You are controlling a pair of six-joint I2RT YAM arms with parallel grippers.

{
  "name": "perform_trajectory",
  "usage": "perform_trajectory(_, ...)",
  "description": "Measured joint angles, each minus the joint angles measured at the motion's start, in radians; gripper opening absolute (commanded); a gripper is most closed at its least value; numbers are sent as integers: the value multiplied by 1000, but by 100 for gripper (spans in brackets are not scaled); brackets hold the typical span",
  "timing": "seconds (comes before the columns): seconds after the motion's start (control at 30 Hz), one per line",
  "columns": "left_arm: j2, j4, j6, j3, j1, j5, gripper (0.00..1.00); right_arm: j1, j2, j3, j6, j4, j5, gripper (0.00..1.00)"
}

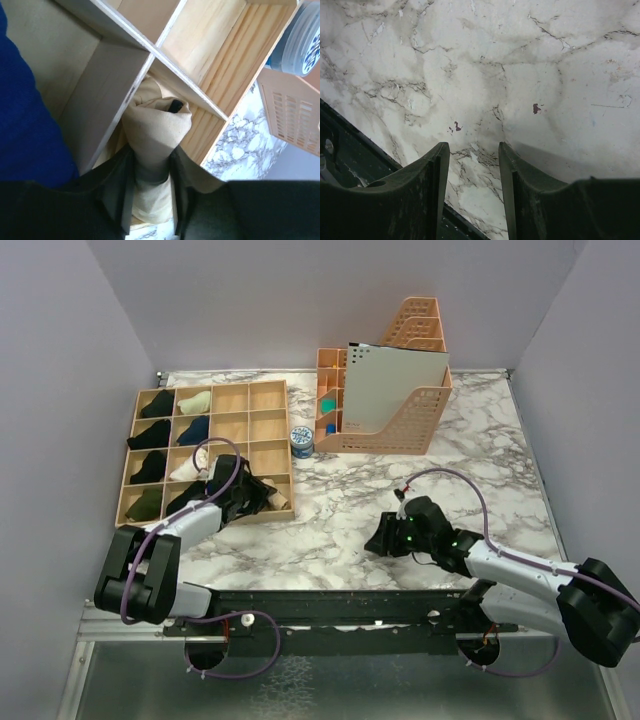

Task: Roll the underwear
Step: Place the underwear in the storage box, then reset both arms

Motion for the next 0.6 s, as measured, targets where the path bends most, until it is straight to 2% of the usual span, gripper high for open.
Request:
perform_trajectory(0.17, 3, -64, 17, 51, -9, -20, 76, 0, 1, 0, 0, 1, 0, 48)
perform_trajectory(0.47, -21, -157, 28, 102, -22, -45, 82, 0, 2, 0, 0, 0, 0, 48)
perform_trajectory(0.6, -69, -199, 37, 107, -22, -49, 93, 0, 2, 0, -1, 0, 0, 48)
